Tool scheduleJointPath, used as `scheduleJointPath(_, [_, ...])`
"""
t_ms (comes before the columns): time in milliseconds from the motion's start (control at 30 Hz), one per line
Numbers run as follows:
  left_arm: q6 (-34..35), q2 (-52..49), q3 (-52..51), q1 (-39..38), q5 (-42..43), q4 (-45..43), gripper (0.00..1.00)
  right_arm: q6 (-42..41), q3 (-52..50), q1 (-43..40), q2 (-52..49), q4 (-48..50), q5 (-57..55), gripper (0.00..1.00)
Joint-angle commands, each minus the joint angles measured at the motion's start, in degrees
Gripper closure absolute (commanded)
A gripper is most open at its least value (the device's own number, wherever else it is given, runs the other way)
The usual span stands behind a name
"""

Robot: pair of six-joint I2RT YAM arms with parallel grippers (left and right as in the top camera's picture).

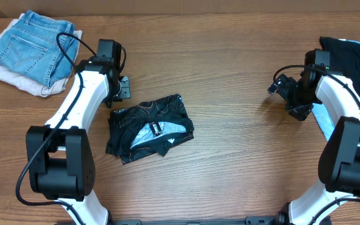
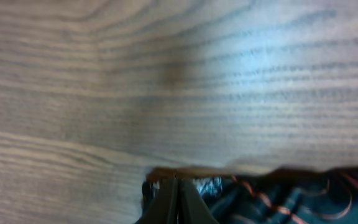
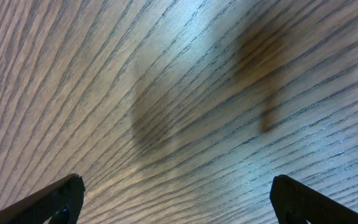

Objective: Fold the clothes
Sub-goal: 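Release the jersey and raise the left gripper away to the left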

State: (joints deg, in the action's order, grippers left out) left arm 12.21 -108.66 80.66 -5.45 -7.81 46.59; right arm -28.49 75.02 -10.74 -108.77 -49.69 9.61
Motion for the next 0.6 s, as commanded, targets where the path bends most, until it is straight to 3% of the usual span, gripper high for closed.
scheduleJointPath(0, [-0.22, -0.09, 0.44, 1.07, -1.20, -2.27, 0.96, 0.22, -0.35, 0.02, 1.84, 0.17, -0.57, 0.00])
scheduleJointPath(567, [-0.22, -2.99, 0.44, 1.81, -0.50, -7.82, 0.96, 0.22, -0.35, 0.02, 1.84, 0.17, -0.57, 0.00])
